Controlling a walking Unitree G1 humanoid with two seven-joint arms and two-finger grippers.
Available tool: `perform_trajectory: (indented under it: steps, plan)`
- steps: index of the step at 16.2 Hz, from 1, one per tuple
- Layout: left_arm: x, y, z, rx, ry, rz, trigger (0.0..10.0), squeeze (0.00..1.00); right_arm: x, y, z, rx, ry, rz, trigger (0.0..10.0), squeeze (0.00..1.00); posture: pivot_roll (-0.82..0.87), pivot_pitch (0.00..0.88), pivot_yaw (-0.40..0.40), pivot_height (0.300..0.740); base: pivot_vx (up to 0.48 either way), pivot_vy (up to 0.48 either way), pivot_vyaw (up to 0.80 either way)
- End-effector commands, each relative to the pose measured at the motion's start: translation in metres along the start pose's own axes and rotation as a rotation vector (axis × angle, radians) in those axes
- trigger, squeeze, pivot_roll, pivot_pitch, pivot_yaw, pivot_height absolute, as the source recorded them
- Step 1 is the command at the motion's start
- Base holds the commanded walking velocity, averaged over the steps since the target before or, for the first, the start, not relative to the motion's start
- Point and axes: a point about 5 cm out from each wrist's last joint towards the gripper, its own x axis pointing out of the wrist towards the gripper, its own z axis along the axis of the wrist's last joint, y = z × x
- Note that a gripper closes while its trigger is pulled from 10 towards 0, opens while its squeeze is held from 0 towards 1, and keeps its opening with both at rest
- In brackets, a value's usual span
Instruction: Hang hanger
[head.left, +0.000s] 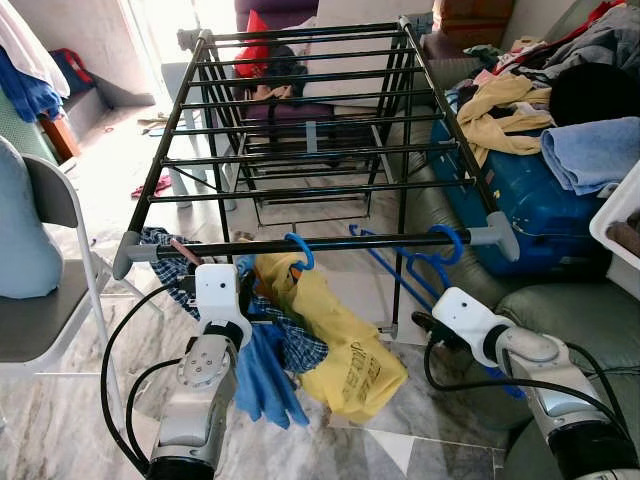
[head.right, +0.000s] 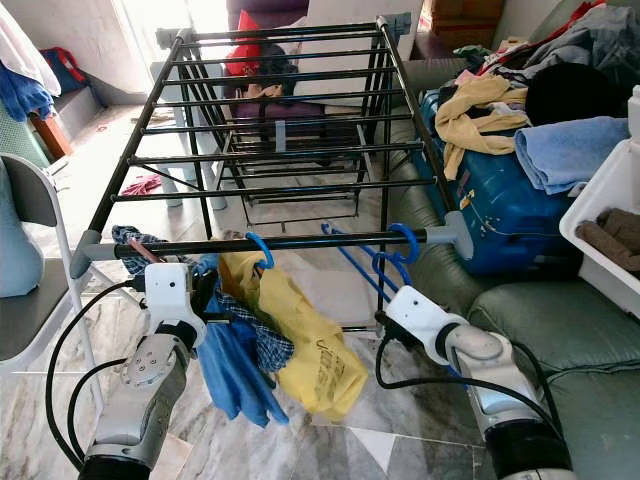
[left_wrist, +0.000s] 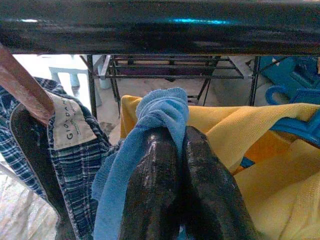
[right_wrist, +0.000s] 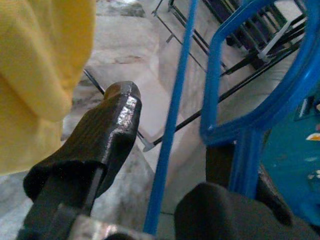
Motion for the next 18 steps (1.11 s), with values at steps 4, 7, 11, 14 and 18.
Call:
perform_trajectory:
  steps: [4,7,11,14,18]
  plan:
    - [0.002,-0.001,0.003,0.008,-0.001,0.001,10.0,0.0,0.0,0.003,0.0,0.003,0.008,-0.042,10.0,1.0,-0.16,0.0,0.049,0.74,0.0,0.0,0.0]
    - [0.003,-0.001,0.003,0.006,0.003,0.002,10.0,0.0,-0.001,0.003,0.003,0.024,0.017,-0.021,10.0,0.61,-0.16,0.0,0.049,0.74,0.0,0.0,0.0]
    - [0.003,-0.001,0.002,0.005,0.009,0.006,10.0,0.0,-0.005,-0.002,0.01,0.041,0.01,0.007,10.0,0.0,-0.16,0.0,0.044,0.74,0.0,0.0,0.0]
    - [0.003,0.0,0.001,0.005,0.015,0.014,10.0,0.0,-0.011,0.002,0.022,0.028,-0.038,0.114,10.0,1.0,-0.16,0.0,0.043,0.74,0.0,0.0,0.0]
    - [0.003,0.0,0.001,0.008,0.019,0.01,10.0,0.0,-0.011,-0.011,0.019,-0.017,-0.009,-0.004,10.0,1.0,-0.16,0.0,0.043,0.74,0.0,0.0,0.0]
